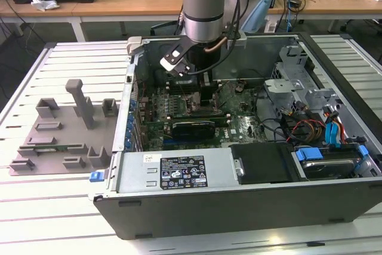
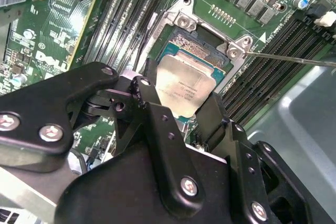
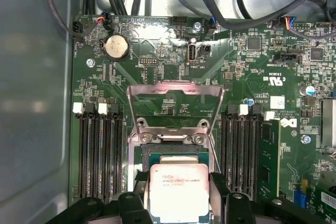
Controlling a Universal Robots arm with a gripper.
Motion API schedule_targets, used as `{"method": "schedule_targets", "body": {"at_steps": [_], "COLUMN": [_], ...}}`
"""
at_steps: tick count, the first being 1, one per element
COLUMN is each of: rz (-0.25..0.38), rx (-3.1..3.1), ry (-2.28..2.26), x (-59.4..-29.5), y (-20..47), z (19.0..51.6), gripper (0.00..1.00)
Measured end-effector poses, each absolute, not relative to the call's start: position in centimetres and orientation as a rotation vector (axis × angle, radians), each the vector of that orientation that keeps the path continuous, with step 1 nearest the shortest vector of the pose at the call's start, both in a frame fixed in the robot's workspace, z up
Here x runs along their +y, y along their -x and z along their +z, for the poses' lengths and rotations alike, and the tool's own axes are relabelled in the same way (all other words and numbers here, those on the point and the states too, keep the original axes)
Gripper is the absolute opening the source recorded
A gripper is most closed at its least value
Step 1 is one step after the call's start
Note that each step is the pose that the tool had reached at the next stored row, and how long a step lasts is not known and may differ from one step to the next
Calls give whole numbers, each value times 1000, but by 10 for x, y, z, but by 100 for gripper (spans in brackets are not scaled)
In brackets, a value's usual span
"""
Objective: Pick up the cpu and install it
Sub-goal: 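Place the cpu into insertion slot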
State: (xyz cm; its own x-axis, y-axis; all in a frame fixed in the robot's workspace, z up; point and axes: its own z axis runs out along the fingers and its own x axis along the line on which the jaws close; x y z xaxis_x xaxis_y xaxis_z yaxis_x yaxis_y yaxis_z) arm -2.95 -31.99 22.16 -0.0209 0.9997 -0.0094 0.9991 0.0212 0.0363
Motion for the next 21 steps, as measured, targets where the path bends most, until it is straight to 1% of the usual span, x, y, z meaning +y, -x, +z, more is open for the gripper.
{"method": "schedule_targets", "body": {"at_steps": [6, 21], "rz": [25, 29], "rx": [2224, 2214], "ry": [-2178, -2191], "x": [-320, -319], "y": [29, 31], "z": [212, 204], "gripper": [54, 54]}}
